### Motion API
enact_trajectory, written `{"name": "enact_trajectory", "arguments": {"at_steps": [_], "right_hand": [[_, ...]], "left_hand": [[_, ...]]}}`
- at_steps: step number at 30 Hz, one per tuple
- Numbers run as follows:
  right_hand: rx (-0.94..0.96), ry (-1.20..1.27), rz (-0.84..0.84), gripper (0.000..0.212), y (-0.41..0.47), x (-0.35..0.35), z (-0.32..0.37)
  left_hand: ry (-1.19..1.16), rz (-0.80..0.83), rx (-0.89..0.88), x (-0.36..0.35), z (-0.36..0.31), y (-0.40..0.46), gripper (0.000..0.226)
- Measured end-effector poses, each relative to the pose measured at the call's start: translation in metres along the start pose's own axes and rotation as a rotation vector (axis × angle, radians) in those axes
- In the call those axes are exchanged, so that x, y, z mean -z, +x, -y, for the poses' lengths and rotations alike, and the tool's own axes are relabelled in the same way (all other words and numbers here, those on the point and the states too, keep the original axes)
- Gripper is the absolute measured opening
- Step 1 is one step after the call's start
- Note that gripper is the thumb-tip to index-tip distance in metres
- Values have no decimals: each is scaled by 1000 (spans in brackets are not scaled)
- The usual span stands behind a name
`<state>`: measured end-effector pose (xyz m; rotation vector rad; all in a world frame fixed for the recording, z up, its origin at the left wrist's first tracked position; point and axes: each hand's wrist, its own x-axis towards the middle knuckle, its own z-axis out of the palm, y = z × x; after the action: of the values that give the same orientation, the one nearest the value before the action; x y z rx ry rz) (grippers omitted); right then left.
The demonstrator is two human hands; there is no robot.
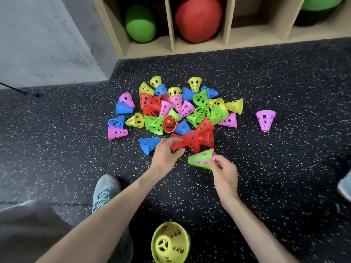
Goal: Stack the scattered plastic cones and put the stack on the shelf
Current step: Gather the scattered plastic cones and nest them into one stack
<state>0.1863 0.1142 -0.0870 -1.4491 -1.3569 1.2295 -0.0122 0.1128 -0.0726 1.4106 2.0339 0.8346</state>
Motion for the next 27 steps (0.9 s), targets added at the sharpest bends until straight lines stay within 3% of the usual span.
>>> {"name": "enact_trajectory", "arguments": {"at_steps": [5,8,13,18,22,27], "right_hand": [[-69,6,-97,13,6,7,-12],[-80,4,-105,14,8,13,-18],[-99,-14,-152,12,10,21,-19],[-43,-4,-292,14,13,21,11],[53,-41,-170,15,10,22,38],[136,-79,63,14,-13,21,56]], "left_hand": [[324,150,-92,-10,2,32,47],[441,140,-128,-17,0,42,34],[408,27,-196,-19,2,37,18],[382,121,-269,6,-2,13,15],[388,207,-372,32,-13,-13,14],[283,174,-419,53,-21,-45,9]]}}
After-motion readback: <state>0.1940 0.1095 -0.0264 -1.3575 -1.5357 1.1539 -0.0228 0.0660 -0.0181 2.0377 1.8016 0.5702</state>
